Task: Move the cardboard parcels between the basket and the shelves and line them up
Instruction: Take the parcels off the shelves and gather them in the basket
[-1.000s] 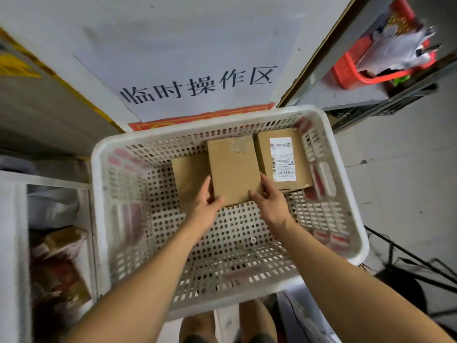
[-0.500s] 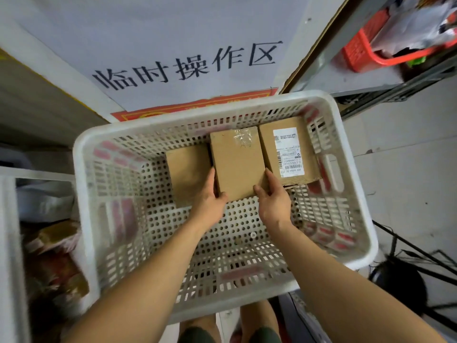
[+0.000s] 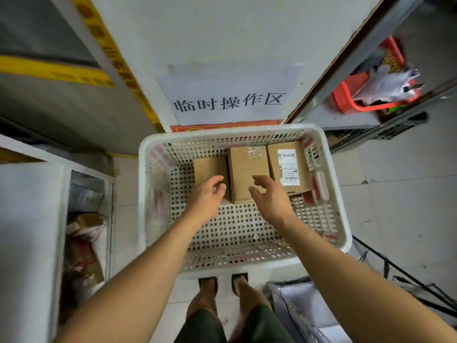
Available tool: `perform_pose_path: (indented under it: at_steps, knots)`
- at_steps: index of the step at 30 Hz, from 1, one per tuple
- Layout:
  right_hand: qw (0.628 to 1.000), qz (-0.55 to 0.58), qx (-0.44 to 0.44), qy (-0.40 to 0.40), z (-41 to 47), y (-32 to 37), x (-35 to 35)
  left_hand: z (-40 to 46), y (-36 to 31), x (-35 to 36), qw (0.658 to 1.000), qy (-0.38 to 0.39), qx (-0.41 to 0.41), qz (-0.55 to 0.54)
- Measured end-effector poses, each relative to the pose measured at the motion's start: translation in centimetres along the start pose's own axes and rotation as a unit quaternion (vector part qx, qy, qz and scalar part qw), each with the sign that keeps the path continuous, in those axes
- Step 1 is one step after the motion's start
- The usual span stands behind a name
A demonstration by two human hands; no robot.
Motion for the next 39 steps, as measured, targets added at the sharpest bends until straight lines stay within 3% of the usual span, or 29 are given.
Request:
perform_pose_path:
  at_steps: [8, 13, 20, 27, 33, 39]
  knots:
    - [0.978, -0.056, -0.170, 0.109, -4.8, 13.3, -3.0, -12.9, 1.3, -11.8, 0.986, -0.167, 0.015, -0.001]
    - [0.941, -0.097, -0.289, 0.143, -7.3, 20.4, -2.7, -21.2, 3.9, -17.0, 0.958, -0.286, -0.034, -0.016]
    - [0.861, -0.096, -0.450, 0.216, -12.5, 31.4, 3.3, -35.5, 9.9, -19.5, 0.873, -0.452, -0.126, -0.133]
    - [0.741, -0.056, -0.578, 0.337, -22.8, 41.9, 10.1, -49.7, 16.5, -21.6, 0.765, -0.593, -0.168, -0.188]
    - [0.654, -0.048, -0.653, 0.379, -32.3, 49.3, 15.8, -59.0, 21.3, -23.1, 0.692, -0.660, -0.199, -0.213]
    - [0.616, -0.012, -0.688, 0.383, -40.3, 54.2, 22.3, -66.1, 26.7, -25.1, 0.646, -0.706, -0.200, -0.208]
Point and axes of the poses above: each hand's wrist, its own z-axis towards the middle knuckle, its own x-axis out of the palm, y = z × x, the point moved 1 cm from there along z, towards the middle knuckle, and after that the axes turned 11 degrees about -x, right-handed, at the moved point
